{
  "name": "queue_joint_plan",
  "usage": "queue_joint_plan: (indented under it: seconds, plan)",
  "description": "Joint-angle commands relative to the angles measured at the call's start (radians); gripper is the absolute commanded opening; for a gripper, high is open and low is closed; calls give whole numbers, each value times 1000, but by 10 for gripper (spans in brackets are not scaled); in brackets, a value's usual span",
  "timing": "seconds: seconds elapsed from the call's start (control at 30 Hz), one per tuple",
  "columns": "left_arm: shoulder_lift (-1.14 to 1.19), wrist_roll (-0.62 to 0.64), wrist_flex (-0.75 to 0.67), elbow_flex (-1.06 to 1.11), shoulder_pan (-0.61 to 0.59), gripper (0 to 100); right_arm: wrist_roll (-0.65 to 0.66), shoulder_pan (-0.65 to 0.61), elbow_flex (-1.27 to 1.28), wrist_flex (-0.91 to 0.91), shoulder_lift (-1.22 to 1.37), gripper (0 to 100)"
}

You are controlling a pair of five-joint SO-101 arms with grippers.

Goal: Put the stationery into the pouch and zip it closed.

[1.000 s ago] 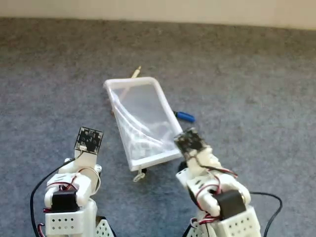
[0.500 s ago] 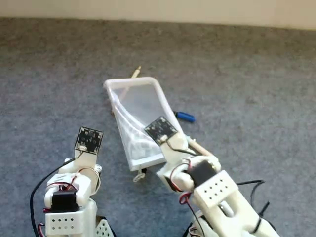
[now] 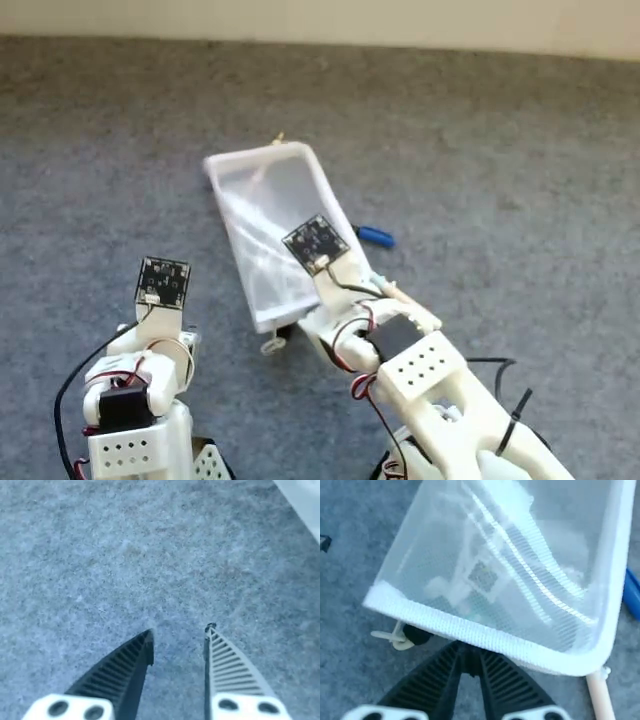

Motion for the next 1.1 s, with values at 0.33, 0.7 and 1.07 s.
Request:
queue_joint_plan:
  seconds: [0.33,0.7,1.07]
  plan:
    - [-13,-3,-3,-67,-18,164,-5,-19,-65,-303,5,9]
    - [-13,-3,-3,-65,-19,164,-6,-82,-246,-412,349,9]
    - [-13,-3,-3,-65,-19,164,-178,-85,-544,-180,630,203]
